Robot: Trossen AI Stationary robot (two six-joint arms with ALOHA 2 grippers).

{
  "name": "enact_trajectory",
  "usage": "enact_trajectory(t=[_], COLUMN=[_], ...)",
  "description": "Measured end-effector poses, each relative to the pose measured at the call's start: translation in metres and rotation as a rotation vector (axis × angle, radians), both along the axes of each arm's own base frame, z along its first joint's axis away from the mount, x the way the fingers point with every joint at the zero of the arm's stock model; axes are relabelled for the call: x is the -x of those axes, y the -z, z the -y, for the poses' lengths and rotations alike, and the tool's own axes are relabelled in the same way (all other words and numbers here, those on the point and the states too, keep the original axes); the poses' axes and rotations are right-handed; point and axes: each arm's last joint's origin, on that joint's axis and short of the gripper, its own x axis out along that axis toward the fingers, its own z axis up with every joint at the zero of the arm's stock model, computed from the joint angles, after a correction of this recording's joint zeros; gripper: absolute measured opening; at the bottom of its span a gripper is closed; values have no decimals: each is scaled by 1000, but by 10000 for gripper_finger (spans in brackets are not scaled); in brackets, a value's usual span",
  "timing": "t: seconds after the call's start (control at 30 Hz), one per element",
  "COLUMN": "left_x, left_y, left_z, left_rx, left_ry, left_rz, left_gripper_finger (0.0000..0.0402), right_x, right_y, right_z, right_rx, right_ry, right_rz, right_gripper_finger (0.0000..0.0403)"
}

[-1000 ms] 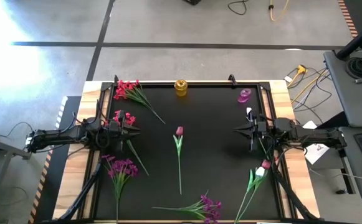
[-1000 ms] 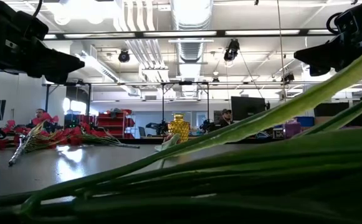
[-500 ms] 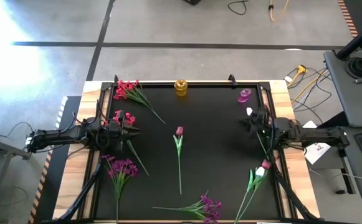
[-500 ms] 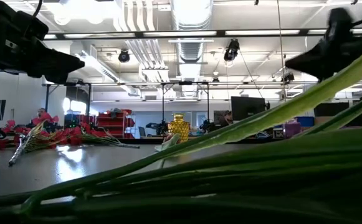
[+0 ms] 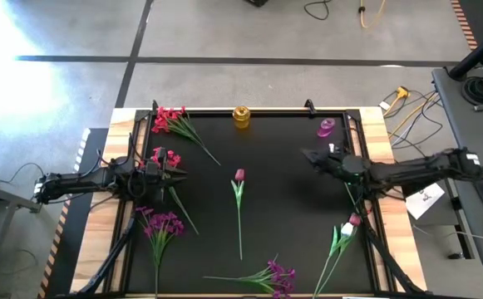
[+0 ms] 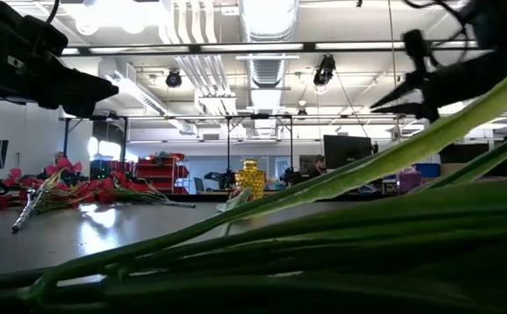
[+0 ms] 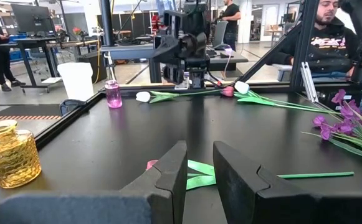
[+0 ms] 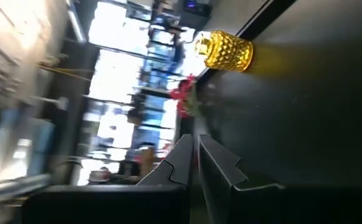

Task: Sort flowers into vase by color
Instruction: Put the left pink tulip into the yellow flower vase

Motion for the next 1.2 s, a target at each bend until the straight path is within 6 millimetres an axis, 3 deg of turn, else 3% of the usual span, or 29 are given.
enact_trajectory(t=[0.23, 0.5, 0.63, 0.77, 0.97, 1.2], left_x=[0, 0, 0, 0, 0, 0], left_y=[0, 0, 0, 0, 0, 0], left_z=[0, 0, 0, 0, 0, 0], left_rx=[0, 0, 0, 0, 0, 0], left_ry=[0, 0, 0, 0, 0, 0], left_rz=[0, 0, 0, 0, 0, 0], left_gripper_finger=[64, 64, 64, 64, 64, 64], right_x=[-92, -194, -232, -258, -278, -306], right_y=[-27, -9, -5, -8, -17, -17], right_z=[-6, -19, -32, -41, -42, -43], right_rx=[68, -143, -183, -223, -272, -291], right_ry=[-114, -481, -526, -518, -454, -418], right_rz=[-324, -685, -805, -886, -995, -950], right_gripper_finger=[18, 18, 34, 83, 169, 197])
